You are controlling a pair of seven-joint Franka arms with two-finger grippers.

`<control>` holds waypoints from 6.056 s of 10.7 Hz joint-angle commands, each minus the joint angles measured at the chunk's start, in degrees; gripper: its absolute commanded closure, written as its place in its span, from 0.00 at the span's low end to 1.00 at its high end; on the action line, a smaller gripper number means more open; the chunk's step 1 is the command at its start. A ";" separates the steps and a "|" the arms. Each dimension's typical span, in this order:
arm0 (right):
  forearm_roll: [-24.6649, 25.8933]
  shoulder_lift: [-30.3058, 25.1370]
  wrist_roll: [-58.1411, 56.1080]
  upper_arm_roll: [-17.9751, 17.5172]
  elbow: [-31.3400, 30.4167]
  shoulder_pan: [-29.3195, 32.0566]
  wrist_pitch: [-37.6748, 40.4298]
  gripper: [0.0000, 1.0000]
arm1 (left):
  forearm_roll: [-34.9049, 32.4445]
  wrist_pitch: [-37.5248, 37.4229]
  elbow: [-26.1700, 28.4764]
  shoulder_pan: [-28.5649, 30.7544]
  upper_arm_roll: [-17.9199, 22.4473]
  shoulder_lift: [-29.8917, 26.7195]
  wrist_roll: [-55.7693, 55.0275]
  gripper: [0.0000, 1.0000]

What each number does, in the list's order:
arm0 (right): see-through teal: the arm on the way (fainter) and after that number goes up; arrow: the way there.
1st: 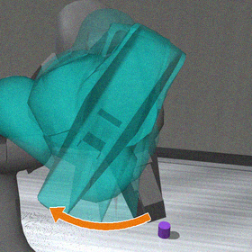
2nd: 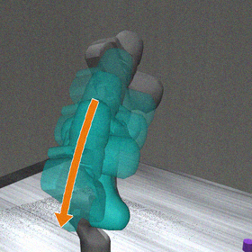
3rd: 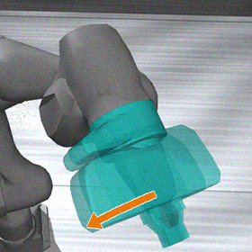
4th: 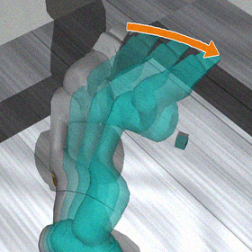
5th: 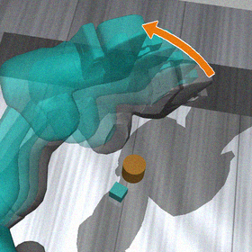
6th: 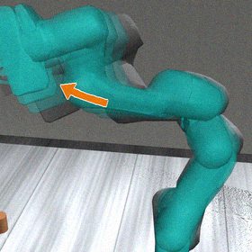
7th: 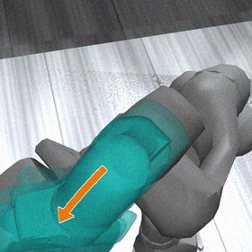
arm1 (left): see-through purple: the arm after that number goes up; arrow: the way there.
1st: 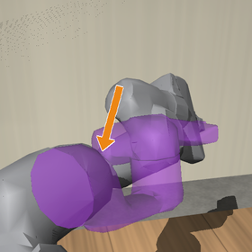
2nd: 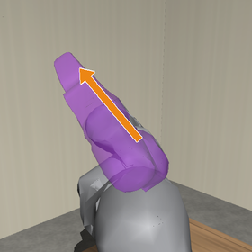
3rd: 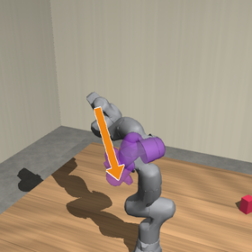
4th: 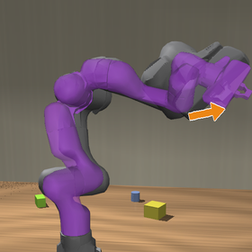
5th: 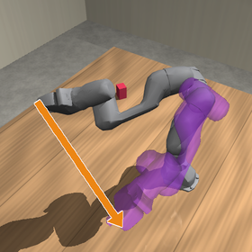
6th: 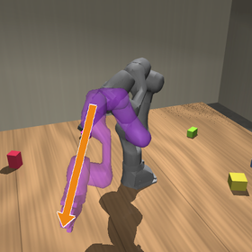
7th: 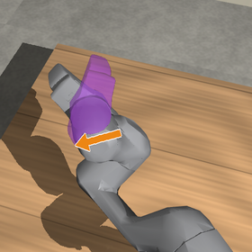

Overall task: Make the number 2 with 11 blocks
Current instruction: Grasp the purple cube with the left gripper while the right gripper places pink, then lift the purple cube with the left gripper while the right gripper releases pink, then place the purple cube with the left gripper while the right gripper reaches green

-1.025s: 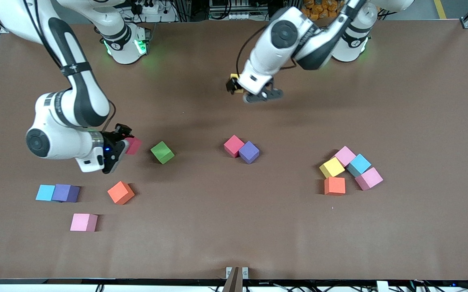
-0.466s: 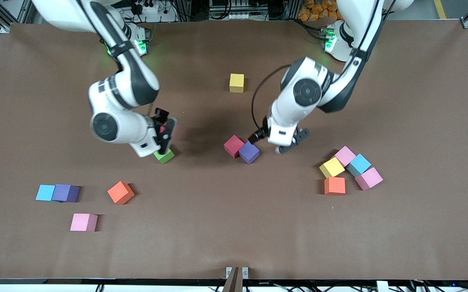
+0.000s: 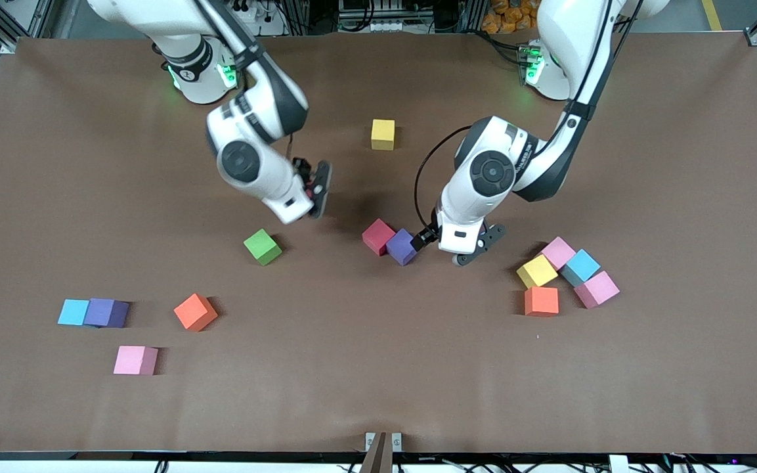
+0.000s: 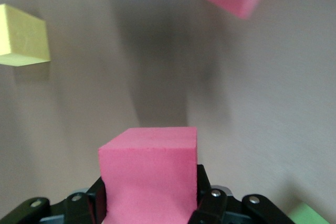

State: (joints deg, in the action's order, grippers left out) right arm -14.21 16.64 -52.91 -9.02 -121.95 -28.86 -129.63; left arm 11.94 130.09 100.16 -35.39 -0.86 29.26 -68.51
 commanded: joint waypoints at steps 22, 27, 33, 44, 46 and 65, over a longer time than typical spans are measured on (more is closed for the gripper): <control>-0.47 1.11 22.77 -4.43 -15.25 -21.85 -26.46 1.00 | -5.26 -2.57 -18.16 -5.39 1.74 15.82 -16.39 0.00; -0.47 2.52 23.12 -4.43 -15.25 -22.73 -28.66 1.00 | -5.26 -1.86 -18.07 -5.57 1.74 16.70 -16.92 0.00; -0.38 1.56 26.28 -4.43 -14.90 -22.55 -27.87 0.00 | -5.26 -1.94 -17.81 -6.71 1.65 16.61 -16.92 0.06; 0.49 -9.87 21.54 -3.73 -6.56 -2.29 -0.82 0.00 | -5.79 -5.81 -11.95 -3.46 3.14 5.67 -15.60 0.68; 2.16 -9.43 21.71 -3.03 -5.23 5.71 -0.97 0.00 | -5.70 -7.64 -5.01 -3.28 2.79 -1.28 -15.52 0.72; -2.05 6.57 25.58 5.41 -6.90 10.49 -30.16 0.00 | -26.78 -12.85 16.47 5.86 -26.29 -13.18 77.74 0.73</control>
State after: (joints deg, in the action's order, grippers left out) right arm -15.28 22.51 -27.64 -3.55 -128.40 -18.12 -159.70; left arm -12.18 115.73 115.47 -29.87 -25.55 16.29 7.24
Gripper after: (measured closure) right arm 0.000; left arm 0.511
